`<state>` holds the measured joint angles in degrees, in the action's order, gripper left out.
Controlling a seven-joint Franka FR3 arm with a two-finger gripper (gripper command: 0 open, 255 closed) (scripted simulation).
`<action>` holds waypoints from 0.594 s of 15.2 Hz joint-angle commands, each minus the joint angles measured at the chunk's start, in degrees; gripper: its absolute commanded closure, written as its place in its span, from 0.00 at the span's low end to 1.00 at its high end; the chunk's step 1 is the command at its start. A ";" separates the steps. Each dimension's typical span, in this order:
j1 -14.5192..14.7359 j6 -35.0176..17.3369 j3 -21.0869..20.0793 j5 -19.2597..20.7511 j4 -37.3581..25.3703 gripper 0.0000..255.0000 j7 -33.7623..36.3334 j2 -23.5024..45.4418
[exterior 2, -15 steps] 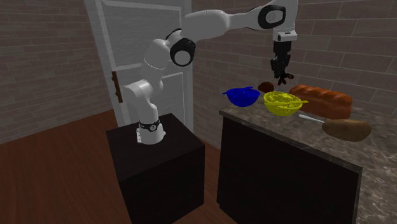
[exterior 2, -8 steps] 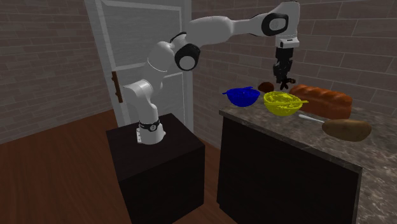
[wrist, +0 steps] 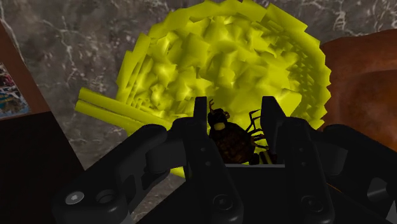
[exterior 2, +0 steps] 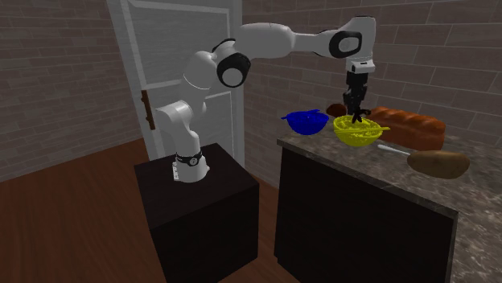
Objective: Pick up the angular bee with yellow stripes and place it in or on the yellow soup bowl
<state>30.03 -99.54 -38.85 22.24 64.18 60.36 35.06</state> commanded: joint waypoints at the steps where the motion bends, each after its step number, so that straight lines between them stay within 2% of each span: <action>1: -0.36 -0.92 -0.06 -0.08 1.19 1.00 0.13 -0.25; 7: -0.35 -0.91 -0.05 -0.07 1.17 1.00 0.13 -0.23; 8: -0.35 -0.91 -0.05 -0.07 1.16 0.00 0.13 -0.23; 9: -0.35 -0.91 -0.05 -0.07 1.16 0.00 0.13 -0.23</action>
<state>29.68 -100.45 -38.90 22.17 65.34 60.49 34.83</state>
